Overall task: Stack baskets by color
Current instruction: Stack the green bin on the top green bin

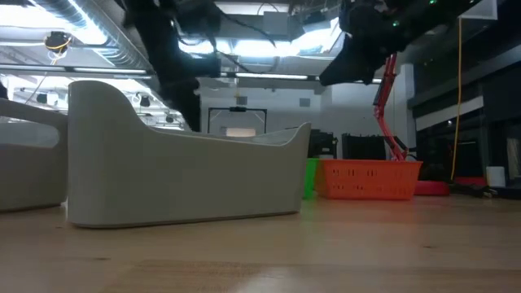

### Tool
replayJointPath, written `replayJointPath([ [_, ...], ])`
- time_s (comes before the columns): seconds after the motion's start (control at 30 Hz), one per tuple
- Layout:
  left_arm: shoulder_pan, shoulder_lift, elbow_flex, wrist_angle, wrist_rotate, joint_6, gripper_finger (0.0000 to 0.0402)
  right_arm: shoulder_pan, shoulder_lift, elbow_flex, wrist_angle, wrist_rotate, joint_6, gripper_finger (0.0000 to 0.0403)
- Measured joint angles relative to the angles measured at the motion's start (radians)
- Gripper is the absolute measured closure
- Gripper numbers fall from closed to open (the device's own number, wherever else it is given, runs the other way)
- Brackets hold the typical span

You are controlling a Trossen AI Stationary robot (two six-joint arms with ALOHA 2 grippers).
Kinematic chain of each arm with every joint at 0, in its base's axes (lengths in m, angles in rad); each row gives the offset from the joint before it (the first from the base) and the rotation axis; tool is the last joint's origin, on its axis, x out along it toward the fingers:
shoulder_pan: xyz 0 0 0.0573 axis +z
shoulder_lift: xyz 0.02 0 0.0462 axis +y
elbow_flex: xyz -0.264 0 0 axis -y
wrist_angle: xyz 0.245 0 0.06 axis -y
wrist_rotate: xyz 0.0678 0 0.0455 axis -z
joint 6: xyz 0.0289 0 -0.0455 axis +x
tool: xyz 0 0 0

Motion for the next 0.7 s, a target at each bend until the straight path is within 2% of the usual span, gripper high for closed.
replayJointPath([
  [0.13, 0.024, -0.097, 0.000, -0.043, -0.076, -0.007, 0.0384, -0.026, 0.055, 0.005, 0.054, -0.052, -0.058, 0.0318],
  [0.4, 0.077, -0.204, 0.001, -0.055, -0.078, -0.023, 0.0366, -0.038, 0.280, 0.167, 0.037, -0.228, -0.131, 0.0271],
  [0.5, 0.097, -0.206, 0.001, -0.057, -0.078, -0.016, 0.0361, -0.038, 0.366, 0.248, -0.001, -0.213, -0.194, 0.0248],
  [0.63, 0.123, -0.197, 0.001, -0.069, -0.076, 0.003, 0.0360, -0.057, 0.463, 0.375, -0.129, -0.106, -0.285, 0.0226],
  [0.7, 0.134, -0.190, 0.000, -0.074, -0.078, 0.004, 0.0360, -0.067, 0.511, 0.435, -0.206, -0.097, -0.358, 0.0221],
])
